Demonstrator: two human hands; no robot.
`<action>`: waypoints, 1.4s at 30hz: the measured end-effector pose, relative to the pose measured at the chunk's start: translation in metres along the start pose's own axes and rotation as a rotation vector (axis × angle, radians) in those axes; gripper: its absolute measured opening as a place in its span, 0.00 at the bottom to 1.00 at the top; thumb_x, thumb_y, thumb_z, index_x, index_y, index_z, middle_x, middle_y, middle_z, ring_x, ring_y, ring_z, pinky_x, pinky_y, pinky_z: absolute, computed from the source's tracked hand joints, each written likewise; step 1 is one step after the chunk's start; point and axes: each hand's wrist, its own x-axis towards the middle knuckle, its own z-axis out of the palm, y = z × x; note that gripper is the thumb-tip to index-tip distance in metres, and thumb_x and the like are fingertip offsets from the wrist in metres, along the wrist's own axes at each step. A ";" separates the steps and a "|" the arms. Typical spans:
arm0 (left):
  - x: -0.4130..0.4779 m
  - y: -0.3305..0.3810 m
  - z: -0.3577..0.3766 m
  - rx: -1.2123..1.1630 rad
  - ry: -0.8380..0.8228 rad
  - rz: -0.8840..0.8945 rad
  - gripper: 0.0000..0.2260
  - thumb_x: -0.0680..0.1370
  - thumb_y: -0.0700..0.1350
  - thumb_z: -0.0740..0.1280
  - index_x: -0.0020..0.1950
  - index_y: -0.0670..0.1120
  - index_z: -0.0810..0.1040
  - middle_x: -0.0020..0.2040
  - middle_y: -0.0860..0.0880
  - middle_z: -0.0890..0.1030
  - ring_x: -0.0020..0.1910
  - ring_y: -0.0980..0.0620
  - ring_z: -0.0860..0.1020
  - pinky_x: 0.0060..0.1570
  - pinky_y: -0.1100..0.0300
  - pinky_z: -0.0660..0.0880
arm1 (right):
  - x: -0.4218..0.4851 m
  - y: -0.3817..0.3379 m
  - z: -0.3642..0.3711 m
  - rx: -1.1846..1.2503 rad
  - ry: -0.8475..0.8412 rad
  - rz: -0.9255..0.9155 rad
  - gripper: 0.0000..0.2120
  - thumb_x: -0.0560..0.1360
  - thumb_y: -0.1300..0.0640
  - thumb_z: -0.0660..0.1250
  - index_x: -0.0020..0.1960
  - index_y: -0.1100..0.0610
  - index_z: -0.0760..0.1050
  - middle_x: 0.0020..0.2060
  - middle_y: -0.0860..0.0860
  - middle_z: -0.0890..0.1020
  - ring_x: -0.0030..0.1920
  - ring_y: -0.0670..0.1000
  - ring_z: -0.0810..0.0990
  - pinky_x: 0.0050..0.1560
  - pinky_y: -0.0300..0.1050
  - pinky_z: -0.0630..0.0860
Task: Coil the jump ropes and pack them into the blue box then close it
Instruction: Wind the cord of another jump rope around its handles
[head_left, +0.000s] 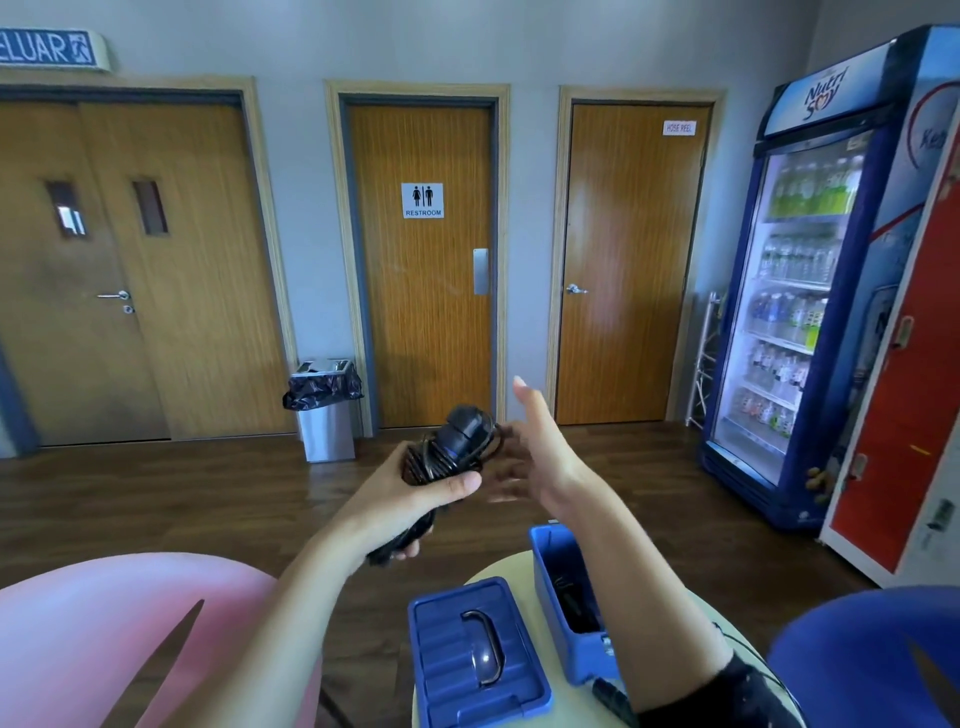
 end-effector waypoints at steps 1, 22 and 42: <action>0.001 -0.001 -0.001 0.124 0.079 0.011 0.36 0.56 0.70 0.74 0.57 0.56 0.69 0.37 0.50 0.80 0.25 0.50 0.75 0.26 0.58 0.72 | 0.001 -0.005 0.000 -0.080 -0.023 0.065 0.41 0.71 0.24 0.47 0.54 0.59 0.77 0.46 0.57 0.82 0.48 0.56 0.81 0.47 0.49 0.79; 0.016 0.024 -0.035 -0.440 0.380 0.041 0.11 0.75 0.51 0.70 0.52 0.46 0.79 0.50 0.43 0.83 0.44 0.45 0.82 0.44 0.51 0.79 | 0.003 0.009 0.013 -0.056 0.388 -0.444 0.20 0.76 0.41 0.65 0.48 0.60 0.74 0.35 0.52 0.77 0.34 0.55 0.81 0.25 0.42 0.74; 0.013 0.036 0.004 0.019 0.819 0.380 0.16 0.79 0.53 0.62 0.33 0.49 0.70 0.28 0.54 0.71 0.28 0.60 0.72 0.28 0.73 0.65 | -0.003 0.005 0.022 0.171 0.501 -0.472 0.15 0.76 0.41 0.62 0.40 0.51 0.71 0.34 0.49 0.75 0.40 0.52 0.74 0.42 0.51 0.71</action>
